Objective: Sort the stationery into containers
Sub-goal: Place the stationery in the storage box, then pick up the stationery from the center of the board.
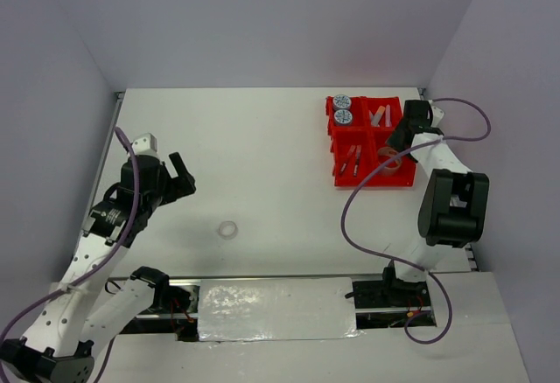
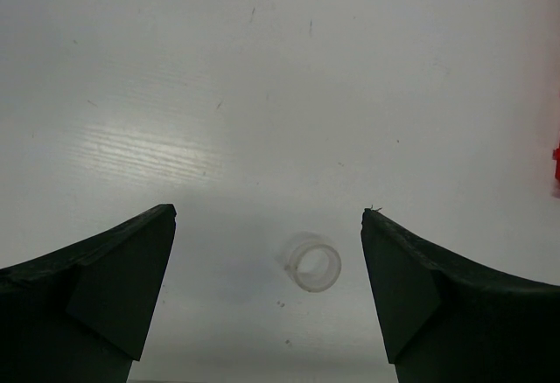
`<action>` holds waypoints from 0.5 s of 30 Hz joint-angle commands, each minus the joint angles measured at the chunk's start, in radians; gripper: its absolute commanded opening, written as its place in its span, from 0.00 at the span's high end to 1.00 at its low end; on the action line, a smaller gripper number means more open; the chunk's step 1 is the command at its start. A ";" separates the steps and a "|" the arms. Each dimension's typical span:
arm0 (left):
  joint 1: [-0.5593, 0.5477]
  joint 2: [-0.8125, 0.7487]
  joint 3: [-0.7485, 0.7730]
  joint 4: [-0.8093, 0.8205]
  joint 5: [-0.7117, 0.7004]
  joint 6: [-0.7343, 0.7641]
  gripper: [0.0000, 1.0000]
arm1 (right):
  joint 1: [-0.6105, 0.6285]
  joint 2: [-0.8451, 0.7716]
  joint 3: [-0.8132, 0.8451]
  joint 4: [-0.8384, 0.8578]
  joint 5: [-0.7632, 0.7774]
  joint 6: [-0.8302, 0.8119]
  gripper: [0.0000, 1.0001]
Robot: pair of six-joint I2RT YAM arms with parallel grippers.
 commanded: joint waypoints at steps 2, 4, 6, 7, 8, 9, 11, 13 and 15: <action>0.004 -0.039 -0.071 -0.002 0.026 -0.078 0.01 | -0.005 -0.028 0.034 -0.017 -0.050 0.003 0.33; 0.004 -0.051 -0.086 -0.001 0.037 -0.101 0.01 | 0.004 -0.092 0.011 -0.011 -0.073 0.004 0.32; 0.004 -0.053 -0.089 -0.005 0.025 -0.112 0.01 | 0.062 -0.220 -0.006 0.008 -0.072 -0.003 0.31; 0.004 -0.046 -0.083 -0.026 0.014 -0.121 0.01 | 0.093 -0.259 -0.017 0.009 -0.063 -0.017 0.30; 0.004 -0.042 -0.062 -0.034 -0.012 -0.124 0.01 | 0.184 -0.336 -0.022 0.012 -0.049 -0.028 0.30; 0.004 -0.037 -0.053 -0.038 -0.024 -0.120 0.01 | 0.232 -0.368 -0.023 0.012 -0.018 -0.032 0.30; 0.004 -0.011 -0.010 -0.054 -0.078 -0.106 0.01 | 0.389 -0.434 -0.042 0.041 -0.033 -0.054 0.30; 0.006 0.026 0.038 -0.061 -0.101 -0.060 0.01 | 0.513 -0.458 -0.075 0.098 -0.084 -0.046 0.29; 0.006 0.065 0.070 -0.070 -0.139 -0.023 0.01 | 0.697 -0.447 -0.127 0.174 -0.182 -0.039 0.29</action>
